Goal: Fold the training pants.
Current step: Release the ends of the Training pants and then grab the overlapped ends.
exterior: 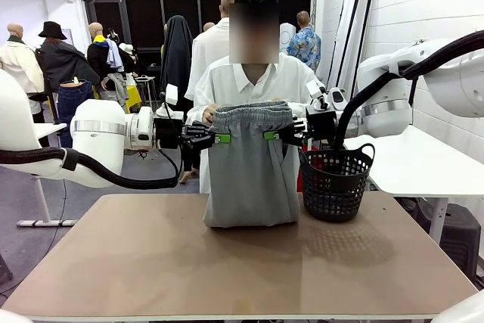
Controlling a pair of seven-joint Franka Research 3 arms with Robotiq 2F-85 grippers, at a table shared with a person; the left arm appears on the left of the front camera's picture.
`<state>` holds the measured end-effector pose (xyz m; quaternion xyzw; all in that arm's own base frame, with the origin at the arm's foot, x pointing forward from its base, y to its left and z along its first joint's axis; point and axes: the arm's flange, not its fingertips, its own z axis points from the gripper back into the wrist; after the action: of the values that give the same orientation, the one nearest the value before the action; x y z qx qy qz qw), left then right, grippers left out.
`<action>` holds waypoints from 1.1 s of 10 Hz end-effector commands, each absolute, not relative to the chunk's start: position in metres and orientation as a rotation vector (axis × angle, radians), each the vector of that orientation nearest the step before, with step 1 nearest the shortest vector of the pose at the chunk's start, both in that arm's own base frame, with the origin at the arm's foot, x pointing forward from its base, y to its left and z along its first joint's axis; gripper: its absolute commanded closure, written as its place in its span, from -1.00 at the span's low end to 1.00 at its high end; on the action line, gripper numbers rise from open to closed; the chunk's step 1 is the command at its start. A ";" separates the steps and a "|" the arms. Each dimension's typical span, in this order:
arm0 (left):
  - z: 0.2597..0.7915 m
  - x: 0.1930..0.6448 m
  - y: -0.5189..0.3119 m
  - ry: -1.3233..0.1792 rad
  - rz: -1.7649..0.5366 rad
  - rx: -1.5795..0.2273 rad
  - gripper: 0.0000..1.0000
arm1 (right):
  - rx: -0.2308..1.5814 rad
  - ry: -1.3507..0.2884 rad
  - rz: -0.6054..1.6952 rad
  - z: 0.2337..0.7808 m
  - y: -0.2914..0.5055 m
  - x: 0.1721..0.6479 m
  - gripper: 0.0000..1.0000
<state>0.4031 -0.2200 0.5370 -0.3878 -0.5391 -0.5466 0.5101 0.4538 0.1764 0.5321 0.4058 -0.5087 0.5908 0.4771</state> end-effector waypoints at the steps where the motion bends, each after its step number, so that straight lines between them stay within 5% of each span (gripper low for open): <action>1: 0.536 0.399 -0.222 -1.333 -1.311 -0.932 1.00 | 1.005 -1.243 1.448 0.534 0.177 0.453 1.00; 11: 0.536 0.399 -0.222 -1.333 -1.311 -0.932 1.00 | 1.005 -1.243 1.448 0.534 0.177 0.453 1.00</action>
<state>0.4028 -0.2200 0.5376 -0.3875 -0.5395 -0.5468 0.5097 0.4538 0.1765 0.5321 0.4058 -0.5087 0.5908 0.4770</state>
